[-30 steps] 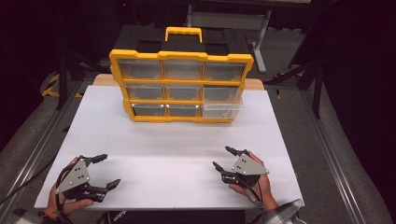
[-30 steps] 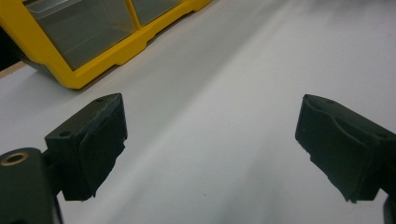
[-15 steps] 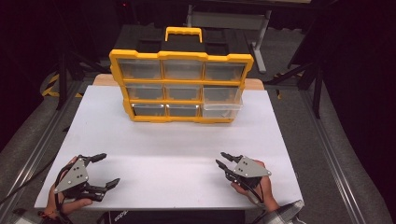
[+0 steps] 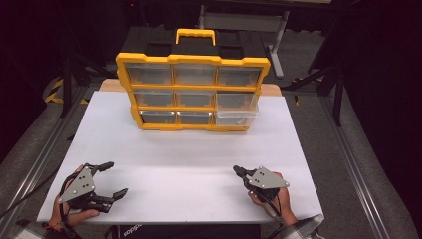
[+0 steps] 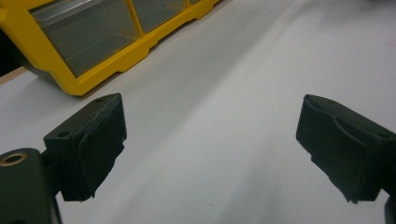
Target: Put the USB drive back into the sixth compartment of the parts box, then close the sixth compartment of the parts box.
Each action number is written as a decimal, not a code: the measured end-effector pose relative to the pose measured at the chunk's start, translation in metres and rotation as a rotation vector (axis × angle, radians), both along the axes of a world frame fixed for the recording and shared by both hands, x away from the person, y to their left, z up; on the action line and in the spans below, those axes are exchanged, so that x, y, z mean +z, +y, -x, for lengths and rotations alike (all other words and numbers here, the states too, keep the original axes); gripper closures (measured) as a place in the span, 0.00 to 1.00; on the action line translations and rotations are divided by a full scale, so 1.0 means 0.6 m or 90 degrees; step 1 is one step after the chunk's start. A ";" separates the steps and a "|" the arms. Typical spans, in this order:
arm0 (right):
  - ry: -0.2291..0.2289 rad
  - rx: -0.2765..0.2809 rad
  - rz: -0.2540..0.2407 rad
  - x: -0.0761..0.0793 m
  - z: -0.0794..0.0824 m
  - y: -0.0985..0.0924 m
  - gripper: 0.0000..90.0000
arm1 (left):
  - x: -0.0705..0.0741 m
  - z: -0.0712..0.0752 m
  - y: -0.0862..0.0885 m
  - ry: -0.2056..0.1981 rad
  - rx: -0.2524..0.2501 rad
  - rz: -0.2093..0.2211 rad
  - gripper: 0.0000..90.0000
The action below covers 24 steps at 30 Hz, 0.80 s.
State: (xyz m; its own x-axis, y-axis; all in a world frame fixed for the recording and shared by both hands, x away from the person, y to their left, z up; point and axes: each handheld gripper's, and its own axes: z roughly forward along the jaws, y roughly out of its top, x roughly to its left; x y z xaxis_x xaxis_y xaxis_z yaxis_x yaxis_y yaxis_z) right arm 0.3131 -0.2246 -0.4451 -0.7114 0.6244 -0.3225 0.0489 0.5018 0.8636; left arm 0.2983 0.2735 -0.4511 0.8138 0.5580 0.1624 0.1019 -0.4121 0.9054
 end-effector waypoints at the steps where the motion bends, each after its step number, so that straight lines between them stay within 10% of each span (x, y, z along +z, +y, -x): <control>1: 0.001 0.000 0.001 0.000 0.000 0.000 1.00 | 0.000 0.000 0.000 0.000 0.000 0.001 0.11; 24: 0.004 -0.003 0.002 -0.003 0.000 0.000 1.00 | -0.002 -0.004 -0.002 0.003 -0.002 -0.001 0.11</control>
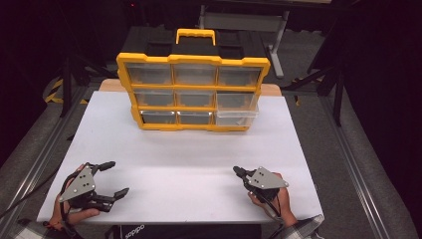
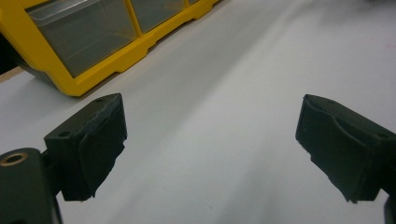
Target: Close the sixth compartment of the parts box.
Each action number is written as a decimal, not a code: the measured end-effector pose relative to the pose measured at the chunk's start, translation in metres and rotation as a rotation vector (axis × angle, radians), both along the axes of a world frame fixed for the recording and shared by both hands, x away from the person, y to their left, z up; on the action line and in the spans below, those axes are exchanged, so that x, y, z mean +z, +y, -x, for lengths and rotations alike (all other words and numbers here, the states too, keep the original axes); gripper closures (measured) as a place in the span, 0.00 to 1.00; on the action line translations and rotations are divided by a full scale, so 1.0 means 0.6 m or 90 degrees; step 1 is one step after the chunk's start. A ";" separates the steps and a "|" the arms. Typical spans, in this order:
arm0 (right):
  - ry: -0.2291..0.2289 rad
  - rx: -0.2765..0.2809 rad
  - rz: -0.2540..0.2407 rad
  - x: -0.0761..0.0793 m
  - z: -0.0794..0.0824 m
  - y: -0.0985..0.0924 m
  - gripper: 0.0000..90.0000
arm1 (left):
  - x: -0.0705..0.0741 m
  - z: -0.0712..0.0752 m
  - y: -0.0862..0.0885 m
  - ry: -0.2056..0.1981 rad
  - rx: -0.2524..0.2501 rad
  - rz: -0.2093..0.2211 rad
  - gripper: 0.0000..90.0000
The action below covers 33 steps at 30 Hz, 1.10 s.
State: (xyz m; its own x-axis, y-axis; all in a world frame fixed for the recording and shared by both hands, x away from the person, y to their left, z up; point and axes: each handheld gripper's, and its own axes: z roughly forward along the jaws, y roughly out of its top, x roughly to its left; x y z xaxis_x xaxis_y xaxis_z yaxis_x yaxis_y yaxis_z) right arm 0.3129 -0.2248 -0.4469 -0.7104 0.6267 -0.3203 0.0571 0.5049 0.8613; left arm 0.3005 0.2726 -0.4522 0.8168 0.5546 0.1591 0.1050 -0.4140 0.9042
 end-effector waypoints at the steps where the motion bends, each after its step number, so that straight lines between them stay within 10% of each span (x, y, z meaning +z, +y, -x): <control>1: 0.001 -0.001 0.000 0.000 0.000 0.000 1.00 | 0.000 0.000 0.000 0.001 -0.001 0.000 0.11; 33: -0.046 -0.041 -0.018 0.033 -0.009 0.004 1.00 | 0.000 0.003 -0.002 -0.005 0.003 -0.010 0.11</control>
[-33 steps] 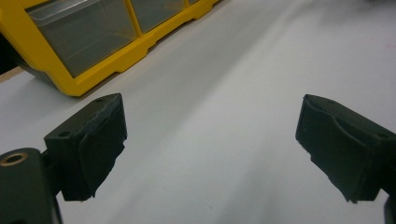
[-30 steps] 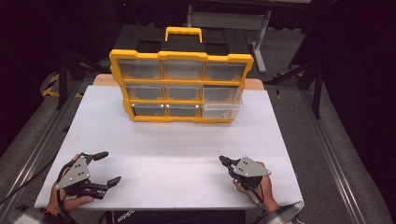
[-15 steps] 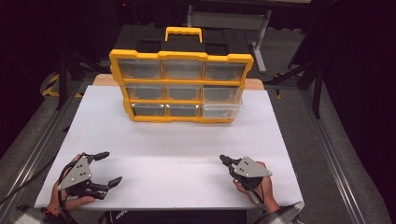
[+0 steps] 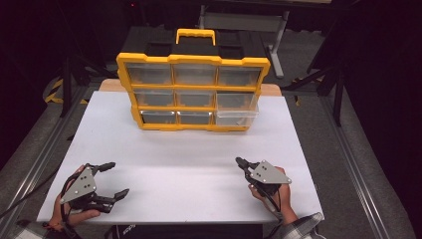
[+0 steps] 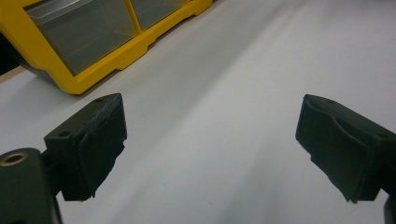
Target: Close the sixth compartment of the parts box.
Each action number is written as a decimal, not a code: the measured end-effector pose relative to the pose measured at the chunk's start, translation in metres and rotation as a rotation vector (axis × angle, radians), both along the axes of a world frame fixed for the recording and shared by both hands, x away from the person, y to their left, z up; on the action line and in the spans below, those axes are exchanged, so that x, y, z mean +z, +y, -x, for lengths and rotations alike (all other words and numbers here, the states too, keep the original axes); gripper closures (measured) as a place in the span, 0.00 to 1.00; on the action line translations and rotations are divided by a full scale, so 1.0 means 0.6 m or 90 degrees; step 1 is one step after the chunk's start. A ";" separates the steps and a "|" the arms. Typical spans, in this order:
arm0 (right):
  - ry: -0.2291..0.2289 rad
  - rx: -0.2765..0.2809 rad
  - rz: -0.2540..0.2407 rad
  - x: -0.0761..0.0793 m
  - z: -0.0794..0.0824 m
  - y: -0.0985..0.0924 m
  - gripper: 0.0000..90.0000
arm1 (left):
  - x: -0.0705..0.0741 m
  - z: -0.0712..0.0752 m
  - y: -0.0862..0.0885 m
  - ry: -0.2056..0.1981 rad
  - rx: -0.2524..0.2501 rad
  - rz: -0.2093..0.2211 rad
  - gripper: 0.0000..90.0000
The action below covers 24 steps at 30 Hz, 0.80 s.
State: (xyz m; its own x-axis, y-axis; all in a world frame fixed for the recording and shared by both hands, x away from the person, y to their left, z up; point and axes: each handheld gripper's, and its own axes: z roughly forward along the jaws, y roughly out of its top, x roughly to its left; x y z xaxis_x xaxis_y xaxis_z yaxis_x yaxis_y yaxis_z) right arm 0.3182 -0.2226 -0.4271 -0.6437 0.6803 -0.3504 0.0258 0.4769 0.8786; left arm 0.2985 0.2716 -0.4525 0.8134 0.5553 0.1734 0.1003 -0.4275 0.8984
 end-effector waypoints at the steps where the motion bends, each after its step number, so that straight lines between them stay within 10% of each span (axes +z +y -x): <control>1: -0.004 0.000 -0.002 0.004 0.000 0.000 1.00 | 0.000 0.000 0.000 0.001 0.000 0.001 0.11; 24: -0.060 -0.066 -0.041 0.069 -0.054 0.025 1.00 | -0.002 -0.001 0.001 0.004 -0.001 -0.001 0.11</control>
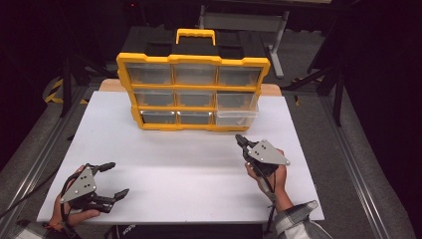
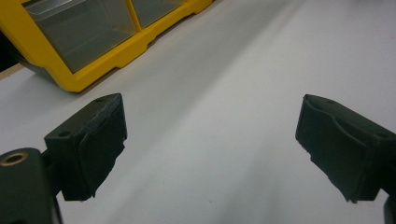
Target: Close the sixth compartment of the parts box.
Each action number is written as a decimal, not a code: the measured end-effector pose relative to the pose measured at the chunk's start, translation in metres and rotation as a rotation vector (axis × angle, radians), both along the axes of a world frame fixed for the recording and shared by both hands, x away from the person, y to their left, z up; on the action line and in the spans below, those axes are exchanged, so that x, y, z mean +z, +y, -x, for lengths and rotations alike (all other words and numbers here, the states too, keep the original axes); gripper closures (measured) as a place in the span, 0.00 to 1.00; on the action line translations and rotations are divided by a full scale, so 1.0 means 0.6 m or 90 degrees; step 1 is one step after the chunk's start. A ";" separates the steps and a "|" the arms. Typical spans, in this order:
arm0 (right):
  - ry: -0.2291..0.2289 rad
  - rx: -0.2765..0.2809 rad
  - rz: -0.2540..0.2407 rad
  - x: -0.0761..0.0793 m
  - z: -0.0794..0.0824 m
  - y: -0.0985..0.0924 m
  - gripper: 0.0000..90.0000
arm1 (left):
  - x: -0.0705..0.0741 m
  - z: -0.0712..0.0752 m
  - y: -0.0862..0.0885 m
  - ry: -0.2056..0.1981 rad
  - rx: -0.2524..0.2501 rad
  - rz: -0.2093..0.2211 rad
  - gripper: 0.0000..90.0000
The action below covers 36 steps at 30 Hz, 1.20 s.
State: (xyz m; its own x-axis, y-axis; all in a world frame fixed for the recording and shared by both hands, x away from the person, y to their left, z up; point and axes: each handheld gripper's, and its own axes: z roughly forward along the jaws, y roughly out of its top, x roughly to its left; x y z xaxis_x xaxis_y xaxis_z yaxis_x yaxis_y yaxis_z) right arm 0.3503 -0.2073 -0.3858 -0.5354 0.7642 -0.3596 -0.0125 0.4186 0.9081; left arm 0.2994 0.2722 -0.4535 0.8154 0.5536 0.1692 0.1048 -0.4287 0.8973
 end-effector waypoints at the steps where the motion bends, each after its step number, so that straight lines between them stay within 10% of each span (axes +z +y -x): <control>1: -0.001 -0.002 0.000 0.001 -0.002 0.000 1.00 | 0.000 0.000 0.000 0.001 0.000 0.000 0.11; 36: -0.001 -0.059 -0.025 0.006 -0.073 0.022 1.00 | -0.002 -0.002 -0.002 0.007 0.000 -0.003 0.11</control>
State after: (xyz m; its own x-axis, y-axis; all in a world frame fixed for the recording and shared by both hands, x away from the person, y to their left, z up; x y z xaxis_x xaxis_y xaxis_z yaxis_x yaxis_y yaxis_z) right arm 0.3943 -0.1941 -0.3824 -0.4617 0.8236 -0.3295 0.0235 0.3826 0.9236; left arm 0.3006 0.2710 -0.4546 0.8176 0.5523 0.1628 0.1140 -0.4324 0.8944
